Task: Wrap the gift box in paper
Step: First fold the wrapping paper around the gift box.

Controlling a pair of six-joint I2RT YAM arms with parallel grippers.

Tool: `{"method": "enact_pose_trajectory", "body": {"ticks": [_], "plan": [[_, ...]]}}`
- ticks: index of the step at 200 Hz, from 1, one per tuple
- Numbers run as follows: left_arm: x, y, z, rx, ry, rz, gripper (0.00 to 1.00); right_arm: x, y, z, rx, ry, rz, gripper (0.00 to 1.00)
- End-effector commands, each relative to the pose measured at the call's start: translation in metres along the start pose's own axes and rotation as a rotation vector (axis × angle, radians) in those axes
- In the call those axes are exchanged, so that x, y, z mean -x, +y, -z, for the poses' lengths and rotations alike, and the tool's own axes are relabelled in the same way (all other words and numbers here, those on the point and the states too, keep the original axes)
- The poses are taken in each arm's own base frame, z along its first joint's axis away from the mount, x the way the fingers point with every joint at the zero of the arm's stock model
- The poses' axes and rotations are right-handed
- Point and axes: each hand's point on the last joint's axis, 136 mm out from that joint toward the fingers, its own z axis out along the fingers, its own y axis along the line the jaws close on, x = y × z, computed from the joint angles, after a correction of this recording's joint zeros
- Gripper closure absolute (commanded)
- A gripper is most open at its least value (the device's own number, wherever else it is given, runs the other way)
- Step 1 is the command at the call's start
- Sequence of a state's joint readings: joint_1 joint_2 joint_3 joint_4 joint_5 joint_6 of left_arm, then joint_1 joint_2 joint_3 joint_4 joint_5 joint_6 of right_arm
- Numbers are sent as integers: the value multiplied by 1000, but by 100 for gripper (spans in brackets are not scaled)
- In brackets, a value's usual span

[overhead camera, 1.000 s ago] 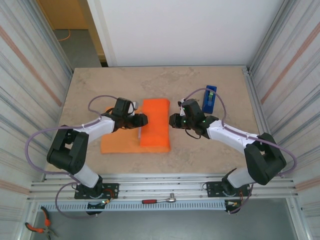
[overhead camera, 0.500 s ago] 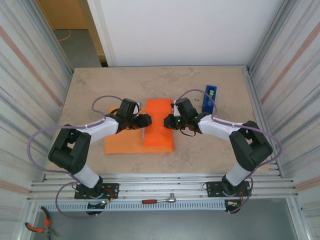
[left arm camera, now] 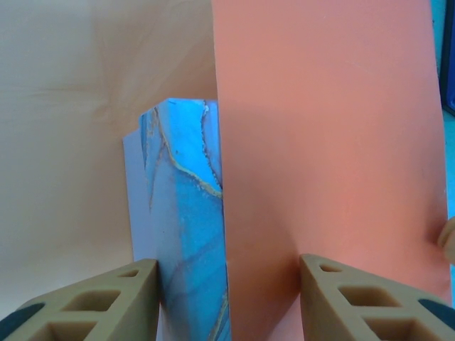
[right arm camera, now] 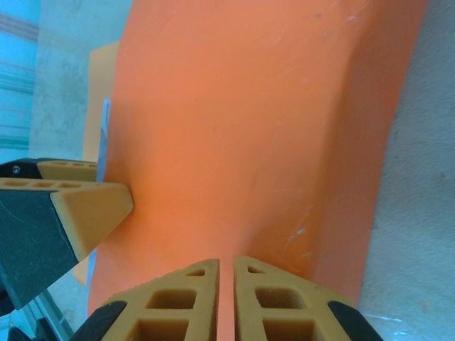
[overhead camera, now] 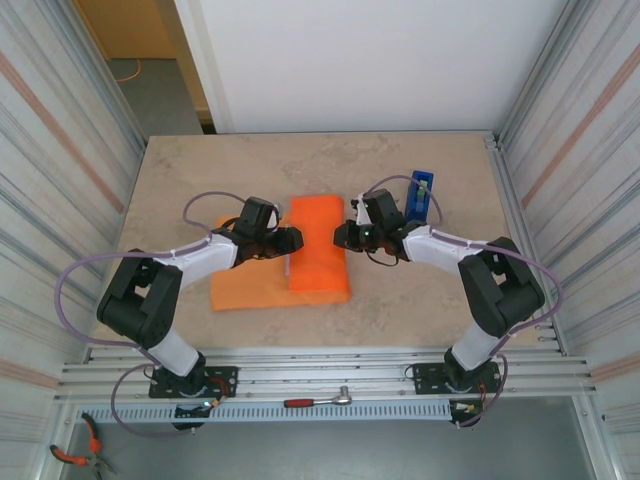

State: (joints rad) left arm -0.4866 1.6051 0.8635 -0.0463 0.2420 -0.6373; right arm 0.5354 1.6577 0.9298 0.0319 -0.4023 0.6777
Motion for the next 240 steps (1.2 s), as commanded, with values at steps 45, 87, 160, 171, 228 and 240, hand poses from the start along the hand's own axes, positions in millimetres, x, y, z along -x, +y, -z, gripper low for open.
{"method": "enact_pose_trajectory", "body": {"ticks": [45, 87, 160, 171, 228, 240], "plan": [[-25, 21, -8, 87, 80, -5, 50, 10, -5, 23, -36, -69, -16, 59], [-24, 19, -8, 84, 85, -18, 50, -9, -22, 10, -53, -29, -101, 54], [-28, 4, -14, 64, 101, -42, 51, -24, -32, -8, 0, -11, -205, 60], [-30, 7, -14, 77, 104, -40, 51, -20, -33, -5, 2, -21, -208, 58], [-36, 19, -17, 116, 109, -29, 51, 28, -34, 38, -26, -120, -173, 52], [-36, 19, -17, 117, 110, -28, 51, 35, -27, 41, -23, -111, -140, 53]]}}
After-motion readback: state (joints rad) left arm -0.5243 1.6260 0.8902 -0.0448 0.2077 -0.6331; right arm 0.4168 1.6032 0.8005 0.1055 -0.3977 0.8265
